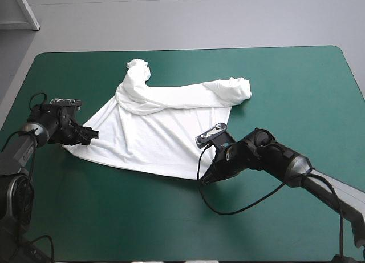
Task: Fold the cloth
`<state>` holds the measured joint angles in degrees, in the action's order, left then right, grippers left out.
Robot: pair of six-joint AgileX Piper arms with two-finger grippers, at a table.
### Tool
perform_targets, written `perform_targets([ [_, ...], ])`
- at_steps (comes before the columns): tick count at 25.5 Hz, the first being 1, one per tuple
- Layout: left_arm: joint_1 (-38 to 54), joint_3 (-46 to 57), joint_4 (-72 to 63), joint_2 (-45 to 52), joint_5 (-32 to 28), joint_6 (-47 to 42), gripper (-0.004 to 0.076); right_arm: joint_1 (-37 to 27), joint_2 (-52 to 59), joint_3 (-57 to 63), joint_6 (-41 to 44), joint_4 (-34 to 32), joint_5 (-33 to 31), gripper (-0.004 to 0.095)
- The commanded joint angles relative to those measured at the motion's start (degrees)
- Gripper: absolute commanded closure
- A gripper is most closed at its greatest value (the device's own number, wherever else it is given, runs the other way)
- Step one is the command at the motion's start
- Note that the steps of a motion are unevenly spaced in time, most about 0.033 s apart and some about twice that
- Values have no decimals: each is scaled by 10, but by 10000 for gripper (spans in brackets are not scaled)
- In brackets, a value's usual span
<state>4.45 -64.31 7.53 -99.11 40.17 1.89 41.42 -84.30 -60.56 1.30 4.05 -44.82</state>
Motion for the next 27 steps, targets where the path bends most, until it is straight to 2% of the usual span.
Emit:
perform_targets([
  [1,1,-3,-70,-25,-2,40,360,0,26,-30,15,-23,5,926],
  [3,1,-3,-132,-32,13,83,546,0,26,-47,34,-53,7,926],
  [5,1,-2,-155,-32,14,107,670,0,26,-65,47,-75,7,925],
  [6,1,-2,-161,-32,14,116,706,0,26,-75,47,-81,6,925],
  [14,1,-7,-167,-4,8,129,701,0,26,-138,47,-88,-9,925],
  [20,1,-42,-166,117,10,131,702,0,26,-144,47,-92,-10,925],
  [27,1,-72,-166,267,19,131,703,0,37,-175,48,-151,-15,925],
])
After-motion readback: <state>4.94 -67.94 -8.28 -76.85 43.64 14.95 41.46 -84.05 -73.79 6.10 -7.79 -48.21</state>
